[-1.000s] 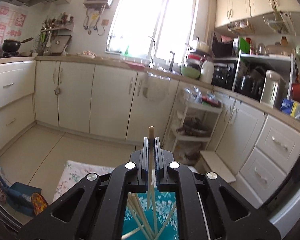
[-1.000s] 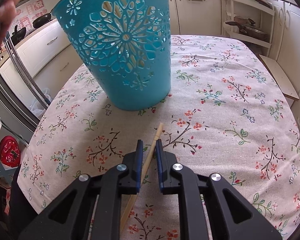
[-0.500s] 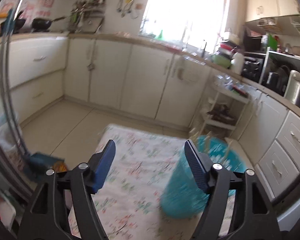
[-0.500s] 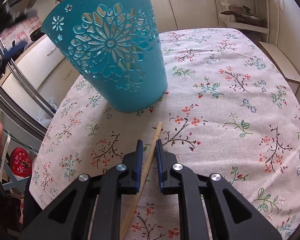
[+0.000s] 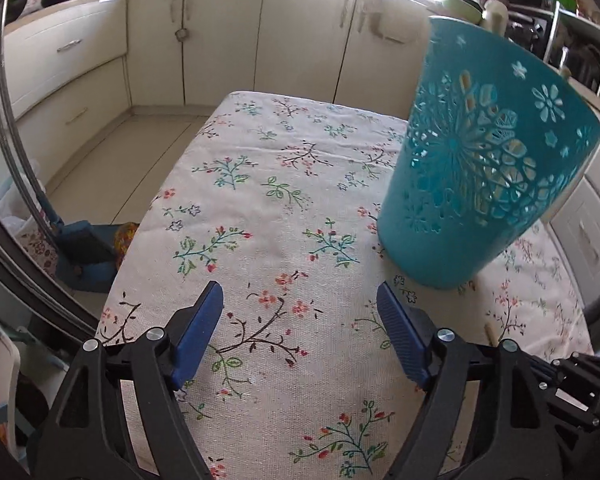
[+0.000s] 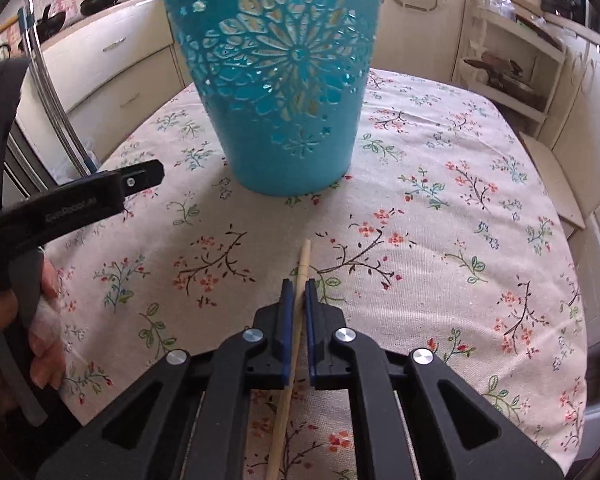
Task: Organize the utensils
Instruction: 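Close the right gripper on the last chopstick and lift it, then carry the chopstick over the basket and open the right gripper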
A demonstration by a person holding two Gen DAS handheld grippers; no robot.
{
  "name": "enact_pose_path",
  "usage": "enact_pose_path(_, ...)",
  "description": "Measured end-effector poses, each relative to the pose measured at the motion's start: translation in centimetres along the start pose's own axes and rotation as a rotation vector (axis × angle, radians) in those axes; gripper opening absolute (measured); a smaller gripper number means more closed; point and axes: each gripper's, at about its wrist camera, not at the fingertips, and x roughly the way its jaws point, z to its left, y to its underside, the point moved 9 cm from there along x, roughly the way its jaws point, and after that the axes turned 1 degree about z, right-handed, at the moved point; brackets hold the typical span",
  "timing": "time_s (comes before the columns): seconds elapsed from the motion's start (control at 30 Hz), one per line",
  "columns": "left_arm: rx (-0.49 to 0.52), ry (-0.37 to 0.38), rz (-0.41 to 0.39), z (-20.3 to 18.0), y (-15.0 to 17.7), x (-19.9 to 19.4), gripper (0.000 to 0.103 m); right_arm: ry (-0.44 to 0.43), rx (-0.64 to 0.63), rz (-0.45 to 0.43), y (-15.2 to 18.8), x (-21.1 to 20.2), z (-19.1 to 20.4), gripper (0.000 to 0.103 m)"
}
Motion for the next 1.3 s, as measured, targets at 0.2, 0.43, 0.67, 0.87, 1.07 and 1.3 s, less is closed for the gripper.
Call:
enact_pose_path(0.2,0.054,-0.024,0.025,-0.9,0.2,0.4,0.086,-0.202,0.190,0.014,-0.1,-0.6,-1.2,0.006)
enact_pose_path(0.43,0.036,-0.024,0.040,-0.6,0.3,0.5,0.088,-0.436,0.244,-0.109,-2.7,-4.8,0.0,0.006)
enact_pose_path(0.67,0.026,-0.023,0.059,-0.5,0.5,0.8,0.089,-0.581,0.244,-0.214,-5.3,-8.5,1.2,0.006)
enact_pose_path(0.87,0.028,-0.026,0.069,-0.6,0.6,1.0,0.089,-0.595,0.237,-0.356,-10.0,-12.4,0.1,0.006)
enact_pose_path(1.07,0.034,-0.028,0.069,-0.7,0.5,1.2,0.089,-0.445,0.271,-0.582,-19.2,-15.0,-2.0,0.006)
enact_pose_path(1.3,0.011,-0.007,0.069,-0.5,0.6,1.2,0.089,-0.194,0.280,-0.683,-24.7,-11.9,-3.0,0.006)
